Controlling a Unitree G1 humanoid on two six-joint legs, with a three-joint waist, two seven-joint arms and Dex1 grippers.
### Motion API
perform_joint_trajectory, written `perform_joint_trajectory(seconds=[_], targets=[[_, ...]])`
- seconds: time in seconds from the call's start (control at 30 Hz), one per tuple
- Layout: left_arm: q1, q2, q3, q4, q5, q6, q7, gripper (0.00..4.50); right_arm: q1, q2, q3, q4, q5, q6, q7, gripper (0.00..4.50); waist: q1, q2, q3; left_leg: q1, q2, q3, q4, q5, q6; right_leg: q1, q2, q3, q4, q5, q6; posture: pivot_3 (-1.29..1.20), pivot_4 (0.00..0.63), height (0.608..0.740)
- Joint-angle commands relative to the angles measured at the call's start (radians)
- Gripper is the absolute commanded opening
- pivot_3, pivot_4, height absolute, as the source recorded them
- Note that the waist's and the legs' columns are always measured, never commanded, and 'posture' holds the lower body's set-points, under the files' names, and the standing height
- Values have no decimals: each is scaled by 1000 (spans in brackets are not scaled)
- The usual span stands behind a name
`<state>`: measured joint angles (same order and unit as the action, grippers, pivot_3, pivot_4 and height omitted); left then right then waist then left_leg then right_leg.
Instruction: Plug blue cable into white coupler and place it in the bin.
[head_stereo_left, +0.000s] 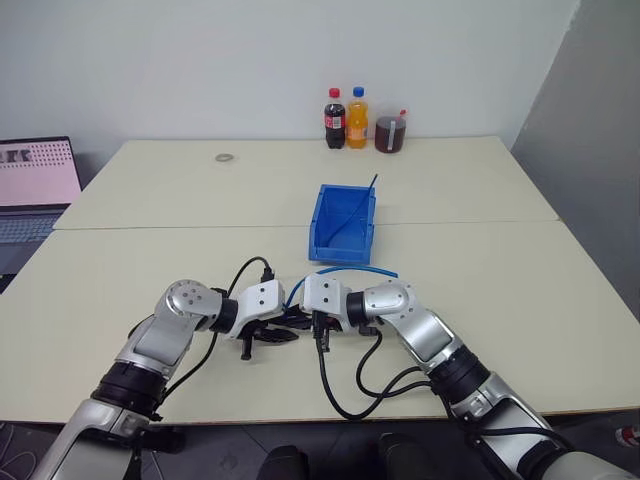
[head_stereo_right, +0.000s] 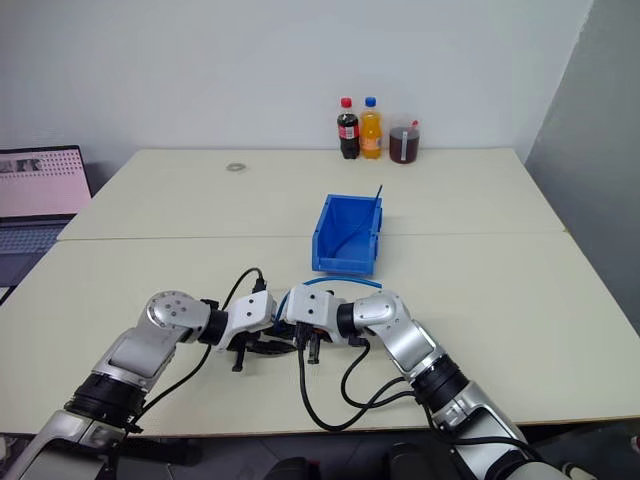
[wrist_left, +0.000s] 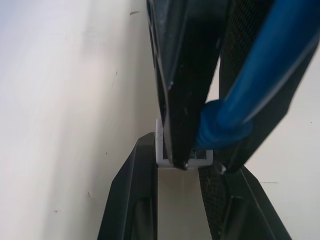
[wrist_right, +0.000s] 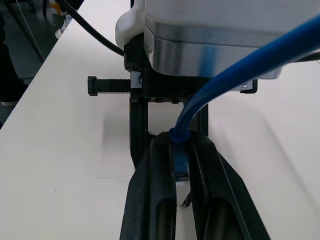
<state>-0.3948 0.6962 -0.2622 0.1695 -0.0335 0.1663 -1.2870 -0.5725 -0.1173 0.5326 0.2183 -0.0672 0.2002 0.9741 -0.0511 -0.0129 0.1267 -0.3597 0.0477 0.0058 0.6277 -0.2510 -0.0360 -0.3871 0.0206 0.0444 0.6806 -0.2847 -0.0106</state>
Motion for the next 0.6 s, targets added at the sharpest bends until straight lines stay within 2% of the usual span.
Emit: perform_joint_trajectory(seconds=[0.03, 0.43, 0.6], targets=[[-4, -23, -4, -28, -14, -28, 13, 792, 81, -45, 178, 181, -110, 72, 67, 90, 0, 0, 0, 0, 0, 0, 0, 0, 0, 0, 0, 0, 0, 0, 0, 0, 150, 740], [-4, -15, 1, -12, -20, -46, 10, 792, 105, -129, 121, 107, -80, 92, 81, 90, 2, 1, 0, 1, -1, 0, -2, 0, -1, -1, -5, 0, -2, -4, 4, 0, 150, 740], [-8, -20, 1, -6, -22, -50, 9, 792, 106, -106, 103, 84, -54, 112, 63, 89, 3, 0, 1, 0, -2, 1, -2, -1, -2, 0, -7, 0, -4, -4, 7, 0, 150, 740]])
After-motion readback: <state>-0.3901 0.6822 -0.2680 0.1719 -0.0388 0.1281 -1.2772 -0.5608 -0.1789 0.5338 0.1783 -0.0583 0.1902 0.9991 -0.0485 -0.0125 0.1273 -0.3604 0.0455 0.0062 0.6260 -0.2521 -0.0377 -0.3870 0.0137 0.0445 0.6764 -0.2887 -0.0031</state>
